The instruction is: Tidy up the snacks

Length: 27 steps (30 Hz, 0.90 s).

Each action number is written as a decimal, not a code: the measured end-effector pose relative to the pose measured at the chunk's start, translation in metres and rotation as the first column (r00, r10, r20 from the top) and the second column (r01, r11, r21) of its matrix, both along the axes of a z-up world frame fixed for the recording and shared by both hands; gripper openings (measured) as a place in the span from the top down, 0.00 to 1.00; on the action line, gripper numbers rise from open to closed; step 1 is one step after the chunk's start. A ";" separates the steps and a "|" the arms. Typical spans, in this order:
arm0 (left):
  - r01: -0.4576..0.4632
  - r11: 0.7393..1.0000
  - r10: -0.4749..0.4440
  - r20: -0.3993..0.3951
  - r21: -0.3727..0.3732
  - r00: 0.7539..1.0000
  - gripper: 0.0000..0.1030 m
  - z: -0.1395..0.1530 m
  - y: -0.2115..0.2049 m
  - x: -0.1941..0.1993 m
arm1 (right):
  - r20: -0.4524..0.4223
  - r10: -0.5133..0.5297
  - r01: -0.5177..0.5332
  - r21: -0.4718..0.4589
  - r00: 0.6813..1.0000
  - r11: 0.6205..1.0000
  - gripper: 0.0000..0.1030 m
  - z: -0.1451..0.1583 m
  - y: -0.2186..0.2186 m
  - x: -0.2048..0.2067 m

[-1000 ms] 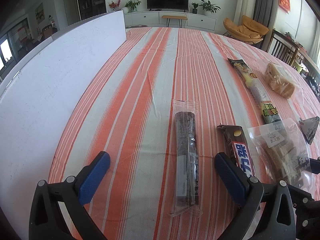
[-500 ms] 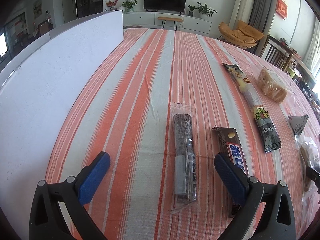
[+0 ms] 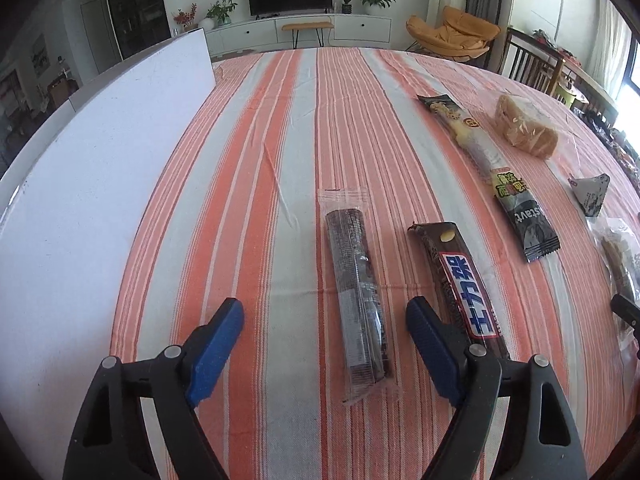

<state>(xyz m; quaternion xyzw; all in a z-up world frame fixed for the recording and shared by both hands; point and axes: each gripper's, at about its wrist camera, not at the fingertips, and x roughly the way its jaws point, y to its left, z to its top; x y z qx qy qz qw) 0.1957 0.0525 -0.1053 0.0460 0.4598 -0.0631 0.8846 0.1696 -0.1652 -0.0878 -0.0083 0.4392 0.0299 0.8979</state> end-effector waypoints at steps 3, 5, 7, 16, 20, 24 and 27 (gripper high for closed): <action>0.010 1.000 -0.010 0.017 -0.017 1.000 0.74 0.003 -0.004 -0.002 | -0.001 0.001 -0.001 -0.001 1.000 1.000 0.10 0.000 0.001 -0.005; 0.025 0.999 -0.025 0.008 -0.020 1.000 0.83 0.005 -0.007 -0.003 | -0.002 0.002 -0.002 0.000 1.000 1.000 0.09 0.000 0.001 -0.005; 0.044 0.998 -0.044 -0.018 -0.038 0.999 0.83 0.006 -0.008 -0.008 | -0.002 0.003 -0.003 0.001 1.000 1.000 0.09 0.000 0.001 -0.006; 0.040 0.999 -0.040 -0.002 -0.027 0.999 0.83 0.004 -0.023 -0.020 | -0.015 -0.065 0.065 0.046 0.998 0.997 0.37 0.009 -0.015 0.029; 0.028 0.998 -0.027 0.025 -0.050 0.999 0.75 0.003 -0.024 -0.021 | 0.004 -0.021 0.021 0.086 1.000 0.996 0.33 0.008 -0.018 0.050; -0.003 1.000 0.003 0.011 -0.028 1.000 0.22 0.001 -0.022 -0.022 | 0.009 -0.016 0.015 0.117 1.000 0.993 0.15 0.006 -0.021 0.047; -0.011 1.000 0.011 0.003 -0.024 1.000 0.21 -0.001 -0.020 -0.021 | 0.012 -0.017 0.015 0.141 1.000 0.990 0.15 0.005 -0.024 0.044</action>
